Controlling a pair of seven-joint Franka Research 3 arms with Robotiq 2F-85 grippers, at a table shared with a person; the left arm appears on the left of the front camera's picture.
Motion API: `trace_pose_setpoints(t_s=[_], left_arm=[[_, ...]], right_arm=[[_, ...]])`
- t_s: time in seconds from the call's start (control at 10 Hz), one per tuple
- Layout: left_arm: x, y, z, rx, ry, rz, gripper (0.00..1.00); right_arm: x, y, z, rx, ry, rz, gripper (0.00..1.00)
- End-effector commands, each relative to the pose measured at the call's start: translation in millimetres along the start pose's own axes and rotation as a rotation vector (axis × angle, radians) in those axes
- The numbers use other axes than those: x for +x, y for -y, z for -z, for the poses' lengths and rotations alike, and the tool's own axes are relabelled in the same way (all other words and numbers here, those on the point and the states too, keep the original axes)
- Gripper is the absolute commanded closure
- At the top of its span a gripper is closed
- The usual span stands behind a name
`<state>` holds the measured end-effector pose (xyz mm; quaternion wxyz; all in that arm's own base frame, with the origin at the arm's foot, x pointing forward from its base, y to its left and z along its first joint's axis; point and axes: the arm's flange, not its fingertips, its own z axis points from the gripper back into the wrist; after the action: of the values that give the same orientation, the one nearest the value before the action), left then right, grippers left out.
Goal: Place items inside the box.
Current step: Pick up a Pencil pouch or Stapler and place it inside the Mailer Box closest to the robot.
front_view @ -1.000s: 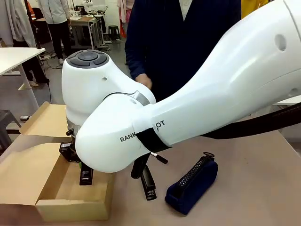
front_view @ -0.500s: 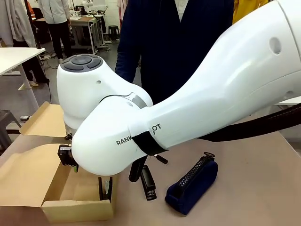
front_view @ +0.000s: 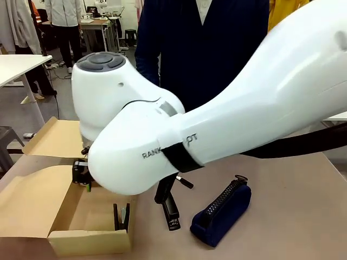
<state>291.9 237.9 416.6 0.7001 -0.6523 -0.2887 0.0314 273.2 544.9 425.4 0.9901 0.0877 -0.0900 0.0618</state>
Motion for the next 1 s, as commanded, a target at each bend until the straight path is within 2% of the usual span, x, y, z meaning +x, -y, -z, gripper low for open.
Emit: trace_pose_setpoints(t_s=[0.0, 0.2, 0.3, 0.6, 0.7, 0.8, 0.9], left_arm=[[-2, 2, 0, -0.013, -0.003, 0.022, 0.0], [-2, 2, 0, -0.013, -0.003, 0.022, 0.0], [-2, 2, 0, -0.013, -0.003, 0.022, 0.0], [-2, 2, 0, -0.013, -0.003, 0.022, 0.0], [-2, 2, 0, -0.013, -0.003, 0.022, 0.0], [-2, 2, 0, -0.013, -0.003, 0.022, 0.0], [-2, 2, 0, -0.013, -0.003, 0.022, 0.0]], right_arm=[[-6, 58, -36, -0.018, -0.114, -0.091, 0.0], [-5, 150, -82, 0.041, -0.298, -0.135, 0.0], [-10, 212, -107, 0.093, -0.33, -0.12, 0.0], [-32, 364, -150, 0.373, -0.253, 0.03, 0.0], [-45, 422, -156, 0.443, -0.233, 0.1, 0.0], [-64, 471, -159, 0.61, -0.209, 0.069, 0.0], [-86, 520, -152, 0.698, -0.16, 0.12, 0.0]])
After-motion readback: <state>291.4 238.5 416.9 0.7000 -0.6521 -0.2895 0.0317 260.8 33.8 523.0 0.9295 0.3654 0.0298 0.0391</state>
